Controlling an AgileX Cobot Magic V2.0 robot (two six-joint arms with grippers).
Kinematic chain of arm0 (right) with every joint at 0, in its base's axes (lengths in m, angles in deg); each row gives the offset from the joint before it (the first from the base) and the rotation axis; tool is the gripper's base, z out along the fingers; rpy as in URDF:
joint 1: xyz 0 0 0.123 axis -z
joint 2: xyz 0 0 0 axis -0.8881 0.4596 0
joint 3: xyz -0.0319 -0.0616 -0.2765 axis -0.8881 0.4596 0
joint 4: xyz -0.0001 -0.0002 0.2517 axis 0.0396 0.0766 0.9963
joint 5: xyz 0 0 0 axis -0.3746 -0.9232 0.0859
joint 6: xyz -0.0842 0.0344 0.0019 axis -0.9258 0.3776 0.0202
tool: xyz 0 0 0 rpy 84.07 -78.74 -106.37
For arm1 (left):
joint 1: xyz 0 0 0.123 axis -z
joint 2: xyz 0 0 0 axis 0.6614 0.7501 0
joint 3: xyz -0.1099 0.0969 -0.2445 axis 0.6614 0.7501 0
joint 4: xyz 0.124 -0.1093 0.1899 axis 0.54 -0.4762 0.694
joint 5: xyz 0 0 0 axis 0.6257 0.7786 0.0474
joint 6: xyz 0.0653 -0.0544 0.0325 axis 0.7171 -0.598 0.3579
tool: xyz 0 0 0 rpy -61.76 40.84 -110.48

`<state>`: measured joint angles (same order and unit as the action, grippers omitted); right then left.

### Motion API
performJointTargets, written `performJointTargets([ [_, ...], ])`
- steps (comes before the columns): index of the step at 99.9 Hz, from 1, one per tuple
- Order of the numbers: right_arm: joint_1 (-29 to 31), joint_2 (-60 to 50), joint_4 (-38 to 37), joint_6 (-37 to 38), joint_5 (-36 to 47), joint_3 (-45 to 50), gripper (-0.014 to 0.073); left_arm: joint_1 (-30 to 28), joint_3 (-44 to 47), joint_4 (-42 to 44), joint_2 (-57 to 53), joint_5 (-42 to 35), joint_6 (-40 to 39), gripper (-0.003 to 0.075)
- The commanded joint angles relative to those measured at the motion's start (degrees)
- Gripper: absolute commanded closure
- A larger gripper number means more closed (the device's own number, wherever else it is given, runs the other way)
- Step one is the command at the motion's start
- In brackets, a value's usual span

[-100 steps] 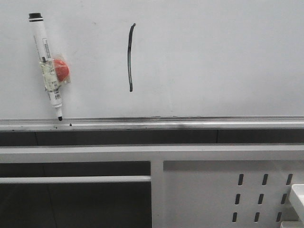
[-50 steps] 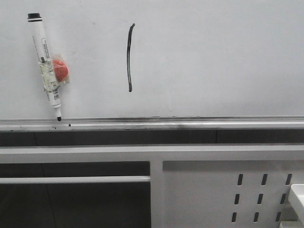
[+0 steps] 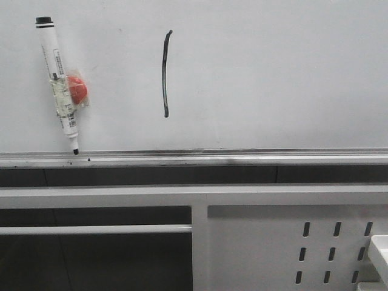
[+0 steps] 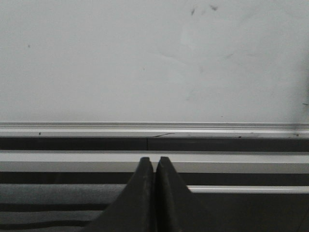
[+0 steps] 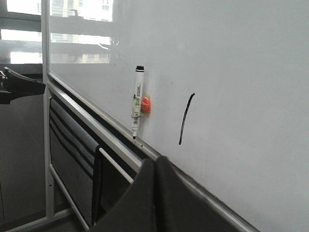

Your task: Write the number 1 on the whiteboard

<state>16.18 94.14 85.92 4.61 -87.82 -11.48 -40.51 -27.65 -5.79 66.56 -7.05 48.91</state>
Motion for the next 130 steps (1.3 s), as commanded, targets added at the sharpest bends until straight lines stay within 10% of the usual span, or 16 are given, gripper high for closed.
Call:
performJointTargets([
  [1,0.50,0.40,-0.09,-0.24,4.34,-1.49,0.0663,-2.17,1.95,-1.13,-1.32,-2.34,0.85,0.0740],
  [98,0.50,0.40,-4.52,-2.99,4.20,-1.36,0.0663,-2.75,1.95,-1.22,-1.32,-0.25,0.85,0.0740],
  [130,7.31,-6.00,6.12,2.20,8.53,8.56,0.0663,-2.75,1.95,-1.22,-1.32,-0.25,0.85,0.0740],
])
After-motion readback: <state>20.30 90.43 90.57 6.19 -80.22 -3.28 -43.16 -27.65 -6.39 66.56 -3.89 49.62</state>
